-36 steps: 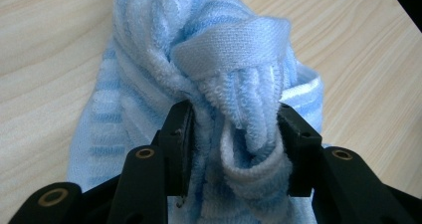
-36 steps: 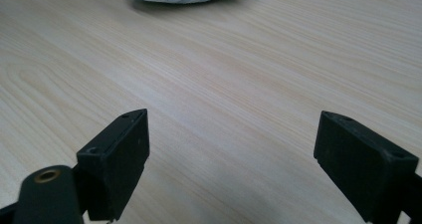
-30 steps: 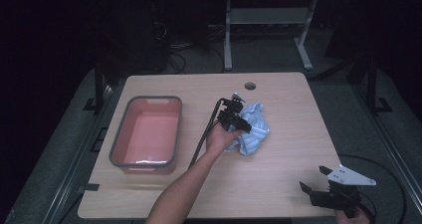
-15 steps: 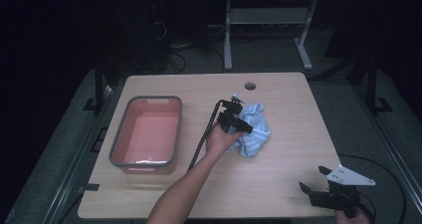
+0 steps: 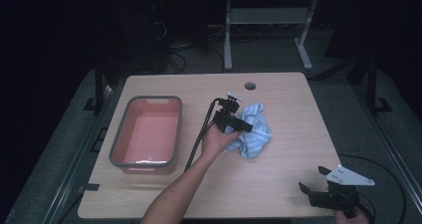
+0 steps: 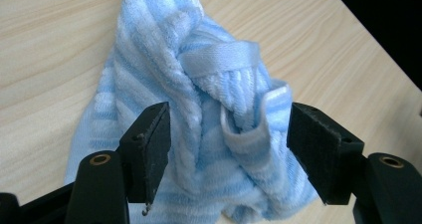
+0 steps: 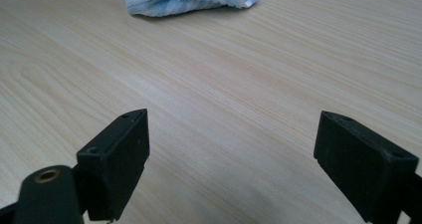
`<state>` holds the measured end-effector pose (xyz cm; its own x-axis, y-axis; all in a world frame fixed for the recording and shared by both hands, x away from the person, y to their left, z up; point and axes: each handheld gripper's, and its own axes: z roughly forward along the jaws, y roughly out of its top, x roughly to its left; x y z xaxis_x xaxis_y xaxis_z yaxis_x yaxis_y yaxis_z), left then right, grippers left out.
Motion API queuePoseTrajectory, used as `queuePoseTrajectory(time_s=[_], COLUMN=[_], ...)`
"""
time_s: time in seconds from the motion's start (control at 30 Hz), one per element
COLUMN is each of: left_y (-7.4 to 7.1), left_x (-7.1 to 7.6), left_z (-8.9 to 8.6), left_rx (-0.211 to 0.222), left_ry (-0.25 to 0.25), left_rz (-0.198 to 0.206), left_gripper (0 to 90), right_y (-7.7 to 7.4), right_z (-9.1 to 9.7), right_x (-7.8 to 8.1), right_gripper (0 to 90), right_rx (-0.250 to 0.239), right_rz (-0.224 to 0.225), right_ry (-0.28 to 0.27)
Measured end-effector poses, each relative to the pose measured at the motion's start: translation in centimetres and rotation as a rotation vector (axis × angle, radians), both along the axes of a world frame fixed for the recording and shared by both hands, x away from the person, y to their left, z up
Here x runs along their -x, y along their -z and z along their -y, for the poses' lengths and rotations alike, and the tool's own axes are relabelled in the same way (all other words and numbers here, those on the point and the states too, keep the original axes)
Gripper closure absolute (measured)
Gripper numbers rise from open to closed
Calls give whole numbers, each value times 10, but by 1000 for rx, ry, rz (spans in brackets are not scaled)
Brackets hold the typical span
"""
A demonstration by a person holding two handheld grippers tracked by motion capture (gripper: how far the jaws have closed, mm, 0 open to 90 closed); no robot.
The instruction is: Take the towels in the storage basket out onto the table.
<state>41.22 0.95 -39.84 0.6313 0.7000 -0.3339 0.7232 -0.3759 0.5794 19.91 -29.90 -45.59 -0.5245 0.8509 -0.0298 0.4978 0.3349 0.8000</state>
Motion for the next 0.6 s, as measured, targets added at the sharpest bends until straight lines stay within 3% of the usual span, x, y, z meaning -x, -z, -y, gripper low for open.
queuePoseTrajectory(time_s=[0.6], left_y=[-13], left_x=[24], left_z=[-24], left_rx=[1], left_ry=[32], left_rz=[48], left_gripper=[318], right_y=[0], right_z=[-1], right_x=[0], right_gripper=[136], right_rx=[1], right_rz=[-6], right_ry=[-5])
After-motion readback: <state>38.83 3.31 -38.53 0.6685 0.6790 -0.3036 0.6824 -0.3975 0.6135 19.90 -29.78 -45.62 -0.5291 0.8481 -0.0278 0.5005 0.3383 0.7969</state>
